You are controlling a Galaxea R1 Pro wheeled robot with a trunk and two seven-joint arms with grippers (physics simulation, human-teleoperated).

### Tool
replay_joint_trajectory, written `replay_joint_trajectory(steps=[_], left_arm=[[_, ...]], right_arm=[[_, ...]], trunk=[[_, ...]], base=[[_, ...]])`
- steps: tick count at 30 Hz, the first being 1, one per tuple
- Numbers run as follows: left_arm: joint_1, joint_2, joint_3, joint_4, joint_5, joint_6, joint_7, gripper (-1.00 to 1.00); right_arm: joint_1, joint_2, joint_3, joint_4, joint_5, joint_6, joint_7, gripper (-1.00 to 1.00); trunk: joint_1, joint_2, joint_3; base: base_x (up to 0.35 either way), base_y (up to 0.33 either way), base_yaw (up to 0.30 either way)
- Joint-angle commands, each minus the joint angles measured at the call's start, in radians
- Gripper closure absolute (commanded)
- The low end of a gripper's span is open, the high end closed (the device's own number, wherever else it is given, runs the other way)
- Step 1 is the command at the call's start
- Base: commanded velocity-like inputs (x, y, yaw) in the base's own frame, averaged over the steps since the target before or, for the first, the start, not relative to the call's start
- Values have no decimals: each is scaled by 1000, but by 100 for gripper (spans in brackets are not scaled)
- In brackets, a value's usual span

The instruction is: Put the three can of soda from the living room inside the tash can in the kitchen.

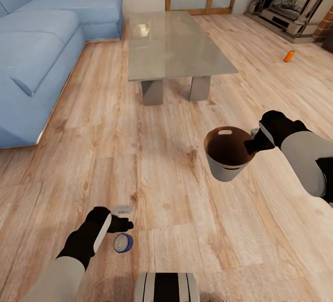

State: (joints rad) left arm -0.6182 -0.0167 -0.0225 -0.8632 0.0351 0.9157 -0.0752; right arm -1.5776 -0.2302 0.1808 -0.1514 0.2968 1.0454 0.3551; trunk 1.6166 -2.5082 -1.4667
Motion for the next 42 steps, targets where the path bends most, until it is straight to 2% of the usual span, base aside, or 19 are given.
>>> replay_joint_trajectory(steps=[1, 5, 21, 29, 42], left_arm=[[0, 0, -1, 0, 0, 2, 0, -100], [0, 2, 0, 0, -2, 6, 0, -100], [0, 1, -7, -1, -4, 43, 0, -100], [0, 1, -7, 0, -4, 44, 0, -100], [0, 1, 3, 0, -4, 45, 0, -100]], right_arm=[[-1, 0, -8, 0, -16, 2, 1, 100], [-1, 0, -6, 0, -16, 2, 1, 100], [-1, 2, -4, 0, -16, 2, 1, 100], [-1, 2, 21, 1, -16, 2, 1, 100], [-1, 3, 26, 1, -16, 2, 1, 100]], trunk=[[0, 0, -5], [2, -1, -27], [2, -1, -47], [5, -3, -88], [5, -3, -102]], base=[[0, 0, 0], [0, 0, 0], [0, 0, 0], [0, 0, 0], [0, 0, 0]])
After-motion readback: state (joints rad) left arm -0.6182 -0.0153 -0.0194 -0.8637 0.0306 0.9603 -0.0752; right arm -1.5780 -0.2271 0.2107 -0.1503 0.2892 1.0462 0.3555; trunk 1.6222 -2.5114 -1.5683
